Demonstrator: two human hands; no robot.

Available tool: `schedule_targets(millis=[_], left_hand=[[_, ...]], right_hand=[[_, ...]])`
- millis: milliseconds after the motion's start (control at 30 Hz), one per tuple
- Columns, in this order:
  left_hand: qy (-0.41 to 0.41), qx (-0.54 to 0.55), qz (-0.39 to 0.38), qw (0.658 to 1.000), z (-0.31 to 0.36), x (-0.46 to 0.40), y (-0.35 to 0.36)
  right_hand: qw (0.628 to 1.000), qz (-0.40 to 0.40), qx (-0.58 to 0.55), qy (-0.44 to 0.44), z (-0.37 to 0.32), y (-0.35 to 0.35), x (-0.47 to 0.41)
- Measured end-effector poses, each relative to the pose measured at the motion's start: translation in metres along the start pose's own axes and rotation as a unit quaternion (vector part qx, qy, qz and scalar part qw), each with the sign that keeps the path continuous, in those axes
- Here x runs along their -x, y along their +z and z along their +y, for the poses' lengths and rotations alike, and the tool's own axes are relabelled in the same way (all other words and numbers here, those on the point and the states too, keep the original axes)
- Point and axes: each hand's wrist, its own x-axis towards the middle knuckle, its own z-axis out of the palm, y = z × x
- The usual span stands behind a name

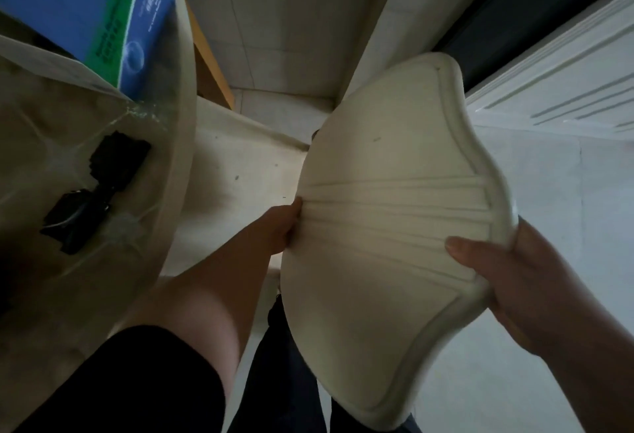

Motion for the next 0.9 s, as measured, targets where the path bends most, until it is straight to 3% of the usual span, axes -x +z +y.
schedule_targets(millis=[133,433,667,900], left_hand=[[0.009,-0.044,-0.019,0.999,-0.011,0.005,0.025],[0.031,-0.177,-0.031,0.983,-0.04,0.029,0.116],[-0.019,-0.232,-0.105,0.967,-0.101,0.087,0.209],[-0.038,-0.342,-0.164,0.925,-0.187,0.168,0.288]], right_hand=[[1.0,0.025,-0.002,0.001,0.014,-0.023,0.033],[0.98,0.139,-0.134,-0.039,0.058,-0.088,0.116],[0.961,0.208,-0.166,-0.079,0.096,-0.151,0.222],[0.929,0.302,-0.187,-0.1,0.113,-0.176,0.363]])
